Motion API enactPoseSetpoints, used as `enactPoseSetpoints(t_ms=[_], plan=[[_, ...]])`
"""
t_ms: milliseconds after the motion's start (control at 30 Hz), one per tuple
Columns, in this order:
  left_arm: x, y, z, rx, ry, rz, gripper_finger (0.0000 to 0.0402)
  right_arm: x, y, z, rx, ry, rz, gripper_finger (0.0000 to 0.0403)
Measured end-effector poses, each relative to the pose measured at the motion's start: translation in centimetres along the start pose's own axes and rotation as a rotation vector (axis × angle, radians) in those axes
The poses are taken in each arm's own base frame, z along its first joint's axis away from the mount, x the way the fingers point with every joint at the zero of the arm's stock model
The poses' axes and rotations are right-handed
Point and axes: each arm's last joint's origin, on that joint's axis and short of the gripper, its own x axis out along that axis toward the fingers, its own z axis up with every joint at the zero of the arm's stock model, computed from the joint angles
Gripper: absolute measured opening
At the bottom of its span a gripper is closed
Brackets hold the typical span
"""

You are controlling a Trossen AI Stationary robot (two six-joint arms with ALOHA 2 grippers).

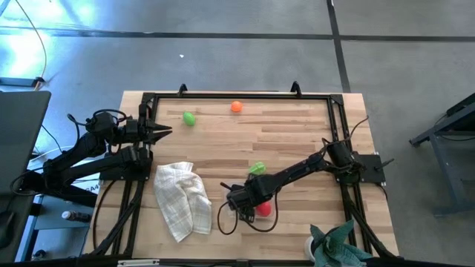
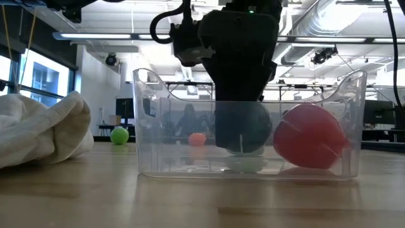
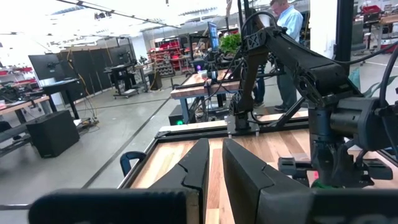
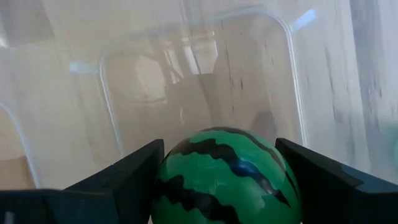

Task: Pick and placing Produce into tupperware
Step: Put the green watermelon into the transparent bin

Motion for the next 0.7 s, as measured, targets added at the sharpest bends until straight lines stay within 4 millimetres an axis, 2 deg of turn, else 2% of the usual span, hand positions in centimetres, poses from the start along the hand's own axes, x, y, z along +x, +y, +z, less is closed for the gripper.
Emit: enactPoseSetpoints(t_ms=[167, 700], plan=[[0.0, 0.0, 0.0, 0.0, 0.0, 0.0, 0.0037, 0.0, 0.2, 0.3, 0.017, -0.034, 0.021, 0.0294], [0.0, 0.0, 0.0, 0.0, 0.0, 0.0, 0.0037, 0.1, -1.2, 1.4, 0.128, -0.048, 0.033, 0.0294]])
